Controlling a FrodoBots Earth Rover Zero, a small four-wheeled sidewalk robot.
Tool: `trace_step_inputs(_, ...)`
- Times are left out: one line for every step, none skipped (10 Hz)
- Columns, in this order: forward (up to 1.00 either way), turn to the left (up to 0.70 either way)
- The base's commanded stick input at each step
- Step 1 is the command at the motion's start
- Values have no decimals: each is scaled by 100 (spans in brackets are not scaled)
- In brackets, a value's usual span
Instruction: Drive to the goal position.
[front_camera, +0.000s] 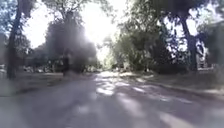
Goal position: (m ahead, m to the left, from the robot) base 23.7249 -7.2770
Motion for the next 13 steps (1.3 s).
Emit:
trace_step_inputs(100, 18)
trace_step_inputs(100, 2)
trace_step_inputs(100, 0)
trace_step_inputs(100, 0)
trace_step_inputs(100, 0)
trace_step_inputs(100, 0)
trace_step_inputs(100, 0)
trace_step_inputs(100, 0)
trace_step_inputs(100, 37)
trace_step_inputs(100, 28)
trace_step_inputs(100, 19)
trace_step_inputs(100, 0)
trace_step_inputs(100, 0)
